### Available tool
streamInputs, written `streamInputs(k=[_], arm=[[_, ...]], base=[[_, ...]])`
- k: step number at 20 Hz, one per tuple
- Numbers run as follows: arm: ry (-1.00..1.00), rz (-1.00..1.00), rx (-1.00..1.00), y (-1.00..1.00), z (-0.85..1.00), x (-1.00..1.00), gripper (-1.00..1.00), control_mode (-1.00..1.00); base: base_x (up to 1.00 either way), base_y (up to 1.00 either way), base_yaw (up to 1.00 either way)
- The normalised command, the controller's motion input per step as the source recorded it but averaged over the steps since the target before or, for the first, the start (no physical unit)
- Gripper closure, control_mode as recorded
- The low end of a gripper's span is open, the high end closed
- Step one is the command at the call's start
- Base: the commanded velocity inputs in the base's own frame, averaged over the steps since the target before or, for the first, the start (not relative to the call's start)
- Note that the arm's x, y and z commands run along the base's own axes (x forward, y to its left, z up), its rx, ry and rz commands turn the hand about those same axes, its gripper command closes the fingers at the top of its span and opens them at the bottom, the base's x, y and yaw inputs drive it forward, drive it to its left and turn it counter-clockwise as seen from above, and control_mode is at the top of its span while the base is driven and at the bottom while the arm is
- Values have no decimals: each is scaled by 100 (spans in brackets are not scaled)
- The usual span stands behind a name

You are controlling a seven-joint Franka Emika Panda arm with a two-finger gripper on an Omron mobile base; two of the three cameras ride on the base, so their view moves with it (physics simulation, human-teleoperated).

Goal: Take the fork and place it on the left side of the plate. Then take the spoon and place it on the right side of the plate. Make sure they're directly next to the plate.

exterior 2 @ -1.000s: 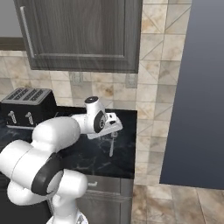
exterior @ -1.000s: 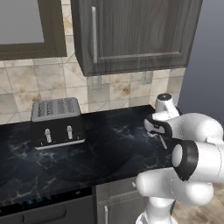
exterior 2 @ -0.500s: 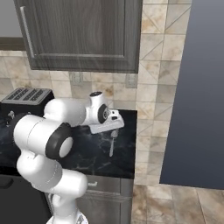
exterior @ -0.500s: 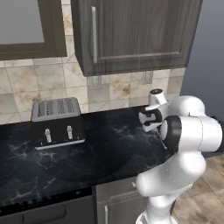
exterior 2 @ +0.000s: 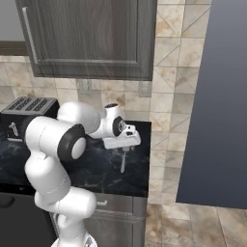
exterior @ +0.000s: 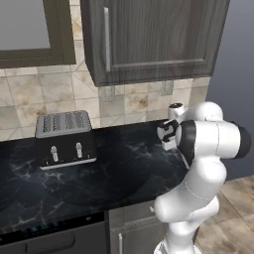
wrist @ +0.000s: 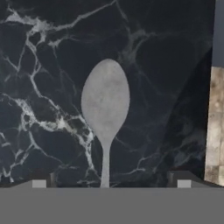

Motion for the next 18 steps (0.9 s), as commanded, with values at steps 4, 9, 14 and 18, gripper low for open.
streamInputs(k=[4,9,14,18], arm=[[4,-12,0,-16,-30,0,-100,-100],[2,-9,0,-1,-34,0,-100,-100],[0,-8,0,0,-38,0,-100,-100],[0,-7,0,0,-41,0,-100,-100]], base=[[0,0,0],[0,0,0],[0,0,0],[0,0,0]])
